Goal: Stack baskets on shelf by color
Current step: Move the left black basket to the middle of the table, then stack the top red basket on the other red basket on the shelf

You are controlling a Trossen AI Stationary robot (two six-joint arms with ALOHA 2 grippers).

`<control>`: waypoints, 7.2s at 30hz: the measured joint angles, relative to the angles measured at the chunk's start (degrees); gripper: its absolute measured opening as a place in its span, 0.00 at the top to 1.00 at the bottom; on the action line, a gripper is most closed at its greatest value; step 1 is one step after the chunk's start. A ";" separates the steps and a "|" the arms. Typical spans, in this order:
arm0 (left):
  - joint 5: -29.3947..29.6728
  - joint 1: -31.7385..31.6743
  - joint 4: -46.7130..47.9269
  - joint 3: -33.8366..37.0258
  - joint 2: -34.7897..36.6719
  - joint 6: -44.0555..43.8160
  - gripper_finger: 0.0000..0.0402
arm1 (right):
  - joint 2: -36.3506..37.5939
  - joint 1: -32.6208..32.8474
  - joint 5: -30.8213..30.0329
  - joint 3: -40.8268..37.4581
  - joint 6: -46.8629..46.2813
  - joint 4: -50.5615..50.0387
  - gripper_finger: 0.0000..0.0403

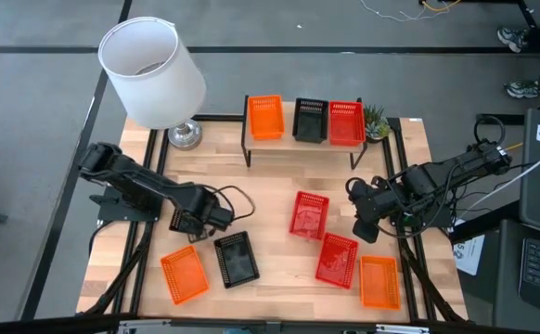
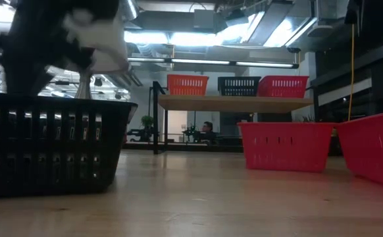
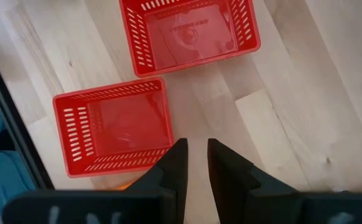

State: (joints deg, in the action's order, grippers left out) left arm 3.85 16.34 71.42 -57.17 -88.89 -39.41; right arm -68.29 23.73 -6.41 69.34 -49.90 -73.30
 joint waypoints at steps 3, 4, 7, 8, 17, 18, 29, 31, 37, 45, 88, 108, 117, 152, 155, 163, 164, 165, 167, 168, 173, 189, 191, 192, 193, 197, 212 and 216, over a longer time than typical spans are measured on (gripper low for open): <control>0.01 -0.12 -6.01 5.34 0.26 0.46 0.81 | 0.00 0.00 0.00 0.00 0.01 0.00 0.85; 0.01 -0.27 -9.07 6.81 0.09 0.85 0.81 | 0.01 0.00 -0.01 0.00 0.00 0.01 0.85; 0.83 -1.04 -19.87 8.91 0.18 3.53 0.81 | 0.02 -0.02 -0.01 0.00 0.01 0.02 0.85; 2.01 -1.36 -23.76 8.97 0.14 4.90 0.81 | 0.02 -0.02 -0.02 0.00 0.01 0.02 0.85; 10.61 -4.13 -51.61 2.29 0.46 26.83 0.81 | 0.01 -0.02 -0.03 0.00 -1.06 0.28 0.85; 10.61 -4.17 -51.75 1.37 0.46 27.78 0.81 | 0.02 0.00 -0.03 0.00 -1.13 0.30 0.85; 10.42 0.72 -39.47 -5.08 0.89 27.94 0.81 | 0.02 -0.01 -0.09 0.00 0.25 5.06 0.85; 10.75 1.71 -37.74 -5.71 1.42 27.97 0.81 | 0.01 -0.01 -0.20 0.00 2.68 8.42 0.85; 12.30 2.43 -35.71 -5.76 1.27 29.18 0.81 | -0.08 0.01 -4.41 0.00 11.45 17.88 0.85; 13.60 0.92 -31.92 -5.66 4.18 33.00 0.81 | -4.71 -0.66 -7.10 0.02 6.86 20.67 0.85; 12.06 -1.70 -71.25 26.39 39.86 33.71 0.81 | -31.41 -0.22 -4.50 0.02 14.24 32.28 0.85; 12.14 -1.66 -71.02 27.96 39.35 33.56 0.81 | -35.50 -0.24 -4.64 0.01 14.22 33.20 0.85; 12.16 -1.66 -71.00 27.96 39.35 33.56 0.81 | -35.71 -0.24 -4.95 0.00 14.22 33.06 0.85; 12.19 -1.68 -70.56 27.96 39.35 33.61 0.81 | -35.71 -5.75 -8.09 12.35 12.88 9.26 0.58; 12.19 -1.68 -70.40 27.96 39.35 33.61 0.81 | -35.71 -6.16 -8.10 12.35 12.86 11.44 0.50; 12.19 -1.69 -68.72 27.96 39.35 33.61 0.81 | -35.69 -6.08 -6.70 9.45 12.73 16.83 0.45; 12.21 -1.70 -68.50 27.96 39.35 33.61 0.81 | -35.69 -6.10 -6.70 8.63 12.95 18.05 0.46; 12.21 -1.70 -68.32 27.96 39.35 33.61 0.81 | -35.69 -6.10 -6.67 7.87 13.30 19.49 0.46; 12.23 -1.70 -67.98 27.96 39.35 33.61 0.81 | -35.69 -6.08 -6.57 6.17 14.21 22.33 0.47; 12.23 -1.70 -67.88 27.96 39.35 33.61 0.81 | -35.69 -6.08 -6.58 5.25 14.24 23.18 0.47; 12.23 -1.70 -67.87 27.95 39.35 33.61 0.81 | -35.69 -6.05 -6.42 1.22 11.70 24.98 0.46; 12.21 -1.68 -67.94 27.94 39.35 33.80 0.81 | -35.71 -6.10 -6.20 4.45 21.97 22.71 0.98; 12.21 -1.68 -67.94 27.94 39.35 33.80 0.81 | -35.74 -6.10 -5.87 8.62 23.34 18.43 0.98; 12.21 -1.68 -67.94 27.94 39.35 33.81 0.81 | -35.74 -6.07 -5.91 10.90 23.84 16.83 0.99; 12.21 -1.68 -67.96 27.94 39.35 33.91 0.81 | -35.72 -6.00 -5.89 13.46 24.78 15.32 0.99; 12.21 -1.68 -67.97 27.94 39.35 34.00 0.81 | -35.74 -3.74 -6.00 23.36 25.98 7.85 0.99; 12.21 -1.68 -67.80 27.92 39.35 33.94 0.81 | -33.62 6.58 -28.29 51.38 21.88 -16.85 1.00; 12.23 -1.68 -67.61 27.89 39.35 33.98 0.81 | -31.65 5.70 -29.91 51.25 25.97 -16.75 1.00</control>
State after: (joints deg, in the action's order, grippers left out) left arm 16.08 14.66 3.81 -29.28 -49.54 -5.43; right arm -99.94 29.42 -36.31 120.59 -23.93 -90.05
